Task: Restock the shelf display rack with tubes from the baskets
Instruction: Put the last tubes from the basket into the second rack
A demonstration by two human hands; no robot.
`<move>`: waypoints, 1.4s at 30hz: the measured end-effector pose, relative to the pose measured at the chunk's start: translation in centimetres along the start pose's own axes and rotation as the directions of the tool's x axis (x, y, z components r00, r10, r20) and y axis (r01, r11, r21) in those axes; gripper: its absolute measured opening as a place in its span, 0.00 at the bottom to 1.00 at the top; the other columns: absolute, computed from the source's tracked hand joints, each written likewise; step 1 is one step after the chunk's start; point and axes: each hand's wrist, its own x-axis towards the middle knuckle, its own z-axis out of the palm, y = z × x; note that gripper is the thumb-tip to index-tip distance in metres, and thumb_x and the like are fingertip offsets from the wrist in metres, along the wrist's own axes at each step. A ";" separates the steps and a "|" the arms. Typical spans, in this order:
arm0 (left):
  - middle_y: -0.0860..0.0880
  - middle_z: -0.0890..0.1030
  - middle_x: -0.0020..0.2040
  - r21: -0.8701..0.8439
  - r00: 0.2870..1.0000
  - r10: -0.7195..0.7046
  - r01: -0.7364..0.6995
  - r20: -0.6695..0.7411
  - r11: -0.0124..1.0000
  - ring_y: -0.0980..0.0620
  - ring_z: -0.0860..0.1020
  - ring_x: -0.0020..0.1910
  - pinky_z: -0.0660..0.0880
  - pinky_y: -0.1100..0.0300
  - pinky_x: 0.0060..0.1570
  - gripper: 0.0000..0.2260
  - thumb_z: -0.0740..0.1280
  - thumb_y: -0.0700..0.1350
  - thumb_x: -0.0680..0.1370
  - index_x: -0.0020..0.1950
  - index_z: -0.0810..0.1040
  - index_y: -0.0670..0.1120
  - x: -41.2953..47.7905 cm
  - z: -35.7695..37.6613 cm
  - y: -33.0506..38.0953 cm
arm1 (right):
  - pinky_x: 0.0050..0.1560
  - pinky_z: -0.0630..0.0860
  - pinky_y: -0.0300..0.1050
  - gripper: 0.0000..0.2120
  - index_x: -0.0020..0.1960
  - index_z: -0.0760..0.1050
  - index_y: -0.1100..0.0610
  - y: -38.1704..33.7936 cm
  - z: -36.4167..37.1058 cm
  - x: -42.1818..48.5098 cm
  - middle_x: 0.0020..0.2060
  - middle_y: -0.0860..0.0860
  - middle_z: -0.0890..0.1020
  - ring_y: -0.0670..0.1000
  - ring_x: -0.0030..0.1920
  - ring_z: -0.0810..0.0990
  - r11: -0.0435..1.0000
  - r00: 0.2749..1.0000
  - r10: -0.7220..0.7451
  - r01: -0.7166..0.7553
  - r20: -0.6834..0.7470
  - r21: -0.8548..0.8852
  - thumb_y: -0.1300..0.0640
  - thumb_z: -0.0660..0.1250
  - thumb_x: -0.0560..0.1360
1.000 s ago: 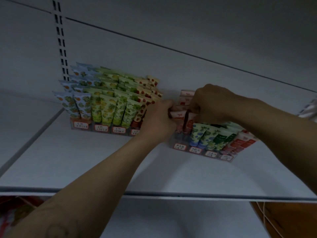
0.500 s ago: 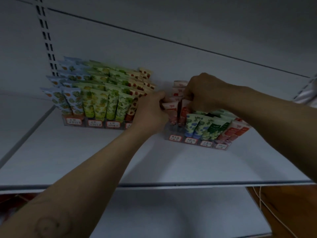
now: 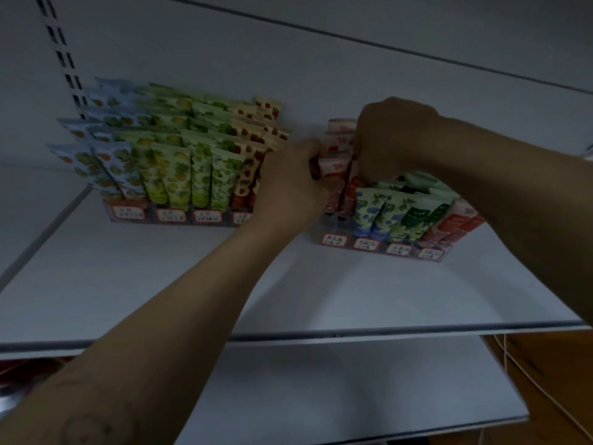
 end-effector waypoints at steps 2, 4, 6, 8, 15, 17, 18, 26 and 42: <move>0.56 0.76 0.34 0.014 1.000 -0.010 0.010 -0.019 1.000 0.63 0.73 0.38 0.62 0.79 0.30 0.09 0.75 0.41 0.67 0.40 0.77 0.49 0.2 0.2 -0.1 | 0.37 0.69 0.44 0.11 0.39 0.67 0.62 -0.5 -0.1 -0.1 0.32 0.52 0.68 0.50 0.31 0.67 1.000 1.000 0.016 -0.016 -0.003 -0.017 0.60 0.69 0.71; 0.56 0.76 0.34 0.034 0.999 -0.023 0.024 -0.027 0.999 0.61 0.73 0.35 0.63 0.78 0.29 0.07 0.75 0.41 0.67 0.40 0.78 0.47 0.2 0.2 -0.1 | 0.41 0.70 0.46 0.09 0.45 0.68 0.62 -0.8 -0.2 0.0 0.33 0.53 0.69 0.50 0.31 0.67 0.999 1.000 0.008 -0.009 -0.015 -0.038 0.60 0.68 0.72; 0.54 0.77 0.35 0.047 1.000 -0.022 0.022 -0.018 0.999 0.59 0.74 0.36 0.64 0.77 0.30 0.08 0.76 0.42 0.67 0.42 0.80 0.45 0.2 0.2 0.0 | 0.41 0.69 0.46 0.08 0.47 0.71 0.62 -0.8 -0.2 -0.1 0.33 0.53 0.70 0.51 0.32 0.69 0.999 1.000 -0.001 0.000 -0.016 -0.045 0.60 0.68 0.72; 0.52 0.79 0.36 0.048 1.000 -0.004 0.005 -0.016 0.999 0.55 0.76 0.37 0.65 0.74 0.31 0.08 0.77 0.42 0.66 0.42 0.80 0.43 0.3 0.2 0.1 | 0.42 0.69 0.46 0.09 0.50 0.71 0.61 -1.0 -0.2 -0.5 0.35 0.52 0.70 0.52 0.38 0.71 0.998 1.000 -0.008 0.006 -0.026 -0.055 0.59 0.67 0.73; 0.53 0.78 0.34 0.089 0.998 0.049 -0.045 -0.042 0.995 0.61 0.73 0.35 0.64 0.77 0.30 0.06 0.74 0.37 0.67 0.43 0.82 0.42 0.1 0.3 0.2 | 0.44 0.69 0.47 0.15 0.60 0.73 0.62 -1.2 0.3 -1.3 0.45 0.54 0.74 0.57 0.51 0.76 0.997 0.997 0.018 -0.023 -0.074 -0.071 0.56 0.65 0.75; 0.57 0.75 0.30 0.054 0.998 0.019 -0.015 -0.066 0.998 0.62 0.72 0.31 0.63 0.77 0.29 0.05 0.74 0.36 0.67 0.40 0.81 0.42 0.0 0.5 0.0 | 0.44 0.69 0.47 0.16 0.60 0.72 0.62 -1.0 0.5 -1.5 0.52 0.57 0.77 0.57 0.54 0.77 0.999 0.996 0.015 -0.018 -0.086 -0.037 0.56 0.65 0.75; 0.58 0.73 0.29 0.050 0.997 0.009 -0.005 -0.075 0.999 0.62 0.71 0.29 0.63 0.76 0.29 0.05 0.74 0.36 0.67 0.39 0.80 0.41 0.0 0.5 0.0 | 0.44 0.69 0.46 0.16 0.60 0.72 0.62 -0.9 0.5 -1.6 0.51 0.56 0.77 0.57 0.53 0.77 0.999 0.996 0.017 -0.019 -0.089 -0.025 0.56 0.65 0.76; 0.61 0.63 0.25 0.134 0.992 0.076 -0.063 -0.099 0.989 0.63 0.61 0.25 0.60 0.75 0.26 0.14 0.70 0.35 0.67 0.31 0.67 0.48 0.6 0.8 1.4 | 0.42 0.69 0.45 0.07 0.46 0.66 0.59 -0.5 0.4 -1.6 0.33 0.52 0.66 0.54 0.41 0.71 1.000 0.997 0.016 -0.014 -0.079 0.026 0.60 0.64 0.74; 0.56 0.81 0.38 -0.238 0.997 -0.068 0.059 -0.031 0.969 0.61 0.80 0.41 0.77 0.65 0.42 0.17 0.66 0.27 0.68 0.40 0.79 0.51 -1.2 1.6 -0.9 | 0.44 0.68 0.45 0.12 0.56 0.73 0.61 -0.4 1.0 -2.3 0.41 0.54 0.69 0.55 0.43 0.70 0.996 0.988 0.061 -0.051 -0.144 0.069 0.56 0.65 0.76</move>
